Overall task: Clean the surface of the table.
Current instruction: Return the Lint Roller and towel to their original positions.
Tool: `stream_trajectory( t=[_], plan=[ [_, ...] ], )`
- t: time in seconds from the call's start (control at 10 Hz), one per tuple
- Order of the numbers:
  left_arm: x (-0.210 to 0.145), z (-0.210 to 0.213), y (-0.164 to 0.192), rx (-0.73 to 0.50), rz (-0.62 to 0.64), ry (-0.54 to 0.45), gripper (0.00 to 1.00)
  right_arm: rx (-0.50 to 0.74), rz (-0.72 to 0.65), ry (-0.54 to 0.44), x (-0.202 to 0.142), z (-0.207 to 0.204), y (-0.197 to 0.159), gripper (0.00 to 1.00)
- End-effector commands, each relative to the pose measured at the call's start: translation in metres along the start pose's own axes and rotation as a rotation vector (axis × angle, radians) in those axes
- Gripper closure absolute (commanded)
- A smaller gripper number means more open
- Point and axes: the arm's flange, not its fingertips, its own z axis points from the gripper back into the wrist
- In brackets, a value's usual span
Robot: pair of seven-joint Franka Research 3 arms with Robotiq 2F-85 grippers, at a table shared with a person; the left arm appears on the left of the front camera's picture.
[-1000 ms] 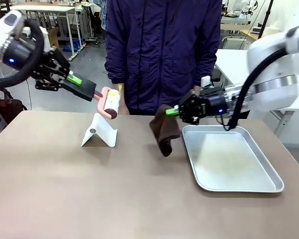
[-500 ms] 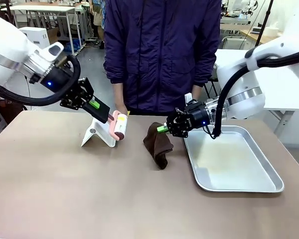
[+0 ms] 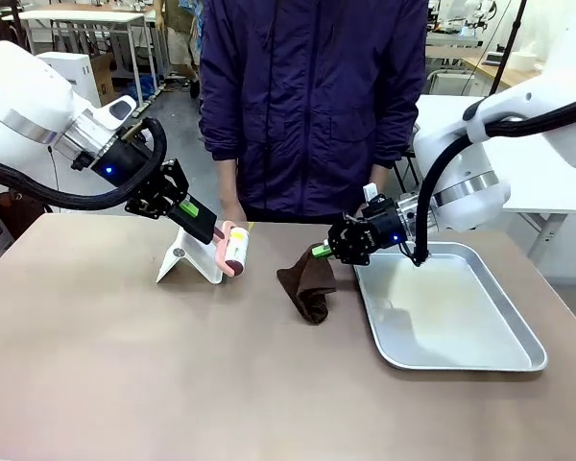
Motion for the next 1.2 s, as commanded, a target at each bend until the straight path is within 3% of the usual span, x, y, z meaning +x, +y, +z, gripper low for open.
stream_trajectory(
  t=[0.0, 0.4, 0.9, 1.1],
  plan=[
    [0.000, -0.001, -0.001, 0.007, -0.003, -0.010, 0.78, 0.004, 0.010, 0.004, -0.002, -0.002, 0.001, 0.93],
    [-0.003, -0.005, 0.002, 0.020, -0.005, -0.001, 0.78, -0.039, 0.020, 0.001, 0.001, -0.005, 0.005, 0.93],
    [0.003, -0.015, 0.000, 0.150, 0.058, -0.063, 0.78, -0.137, 0.037, -0.136, 0.010, -0.017, 0.001, 0.93],
    [0.007, -0.018, 0.003, 0.191, 0.077, -0.023, 0.78, -0.141, 0.035, -0.137, 0.012, -0.017, -0.003, 0.93]
  ],
)
